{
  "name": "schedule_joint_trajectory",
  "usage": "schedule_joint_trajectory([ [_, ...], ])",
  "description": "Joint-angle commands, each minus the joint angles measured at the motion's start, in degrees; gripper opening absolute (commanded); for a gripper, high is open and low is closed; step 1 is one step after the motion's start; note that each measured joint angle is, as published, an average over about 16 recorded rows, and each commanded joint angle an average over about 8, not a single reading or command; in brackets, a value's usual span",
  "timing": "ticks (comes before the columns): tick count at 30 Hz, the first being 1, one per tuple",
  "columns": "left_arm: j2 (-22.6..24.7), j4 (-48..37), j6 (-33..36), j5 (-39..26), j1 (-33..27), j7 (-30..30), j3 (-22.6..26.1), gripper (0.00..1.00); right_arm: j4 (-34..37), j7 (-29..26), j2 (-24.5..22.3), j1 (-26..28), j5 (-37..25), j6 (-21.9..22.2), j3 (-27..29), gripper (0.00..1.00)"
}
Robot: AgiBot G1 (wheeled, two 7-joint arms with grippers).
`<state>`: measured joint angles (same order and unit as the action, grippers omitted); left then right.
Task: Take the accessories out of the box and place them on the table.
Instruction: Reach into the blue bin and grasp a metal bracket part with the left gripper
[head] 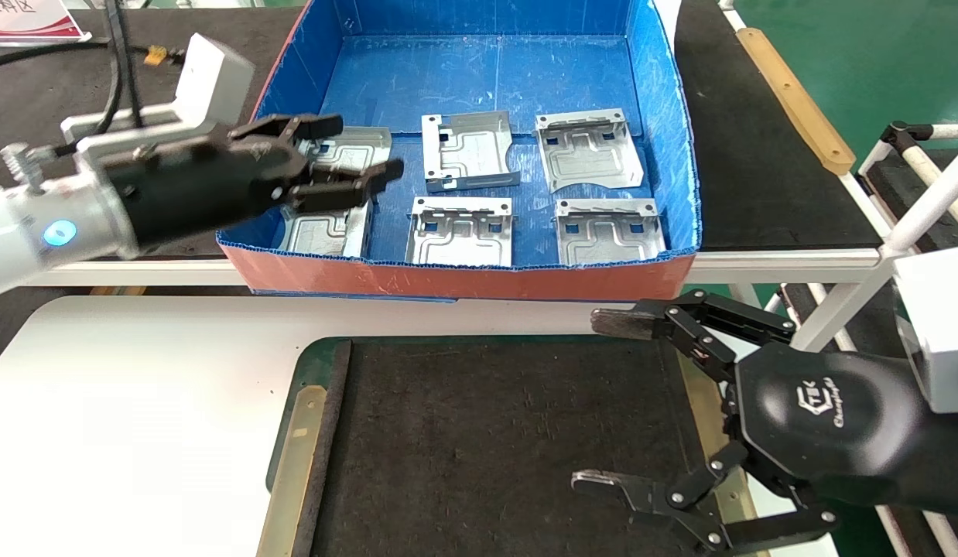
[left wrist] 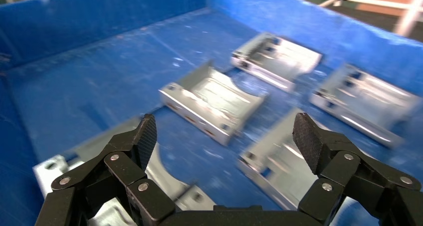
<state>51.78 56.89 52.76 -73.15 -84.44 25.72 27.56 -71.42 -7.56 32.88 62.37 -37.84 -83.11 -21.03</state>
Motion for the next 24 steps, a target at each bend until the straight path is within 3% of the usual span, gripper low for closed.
schedule_joint_trajectory([
  [1, 1.3, -1.1, -2.0, -2.1, -1.5, 1.3, 0.9, 1.0, 0.0, 0.0, 0.0, 0.0, 0.0, 0.0, 0.0, 1.0],
  [12, 7.8, -6.2, -9.6, -12.6, -6.5, 14.0, 6.4, 1.0, 0.0, 0.0, 0.0, 0.0, 0.0, 0.0, 0.0, 1.0],
  [24, 11.0, -2.2, -15.1, -20.5, -5.8, 25.7, 10.0, 1.0, 0.0, 0.0, 0.0, 0.0, 0.0, 0.0, 0.0, 1.0],
])
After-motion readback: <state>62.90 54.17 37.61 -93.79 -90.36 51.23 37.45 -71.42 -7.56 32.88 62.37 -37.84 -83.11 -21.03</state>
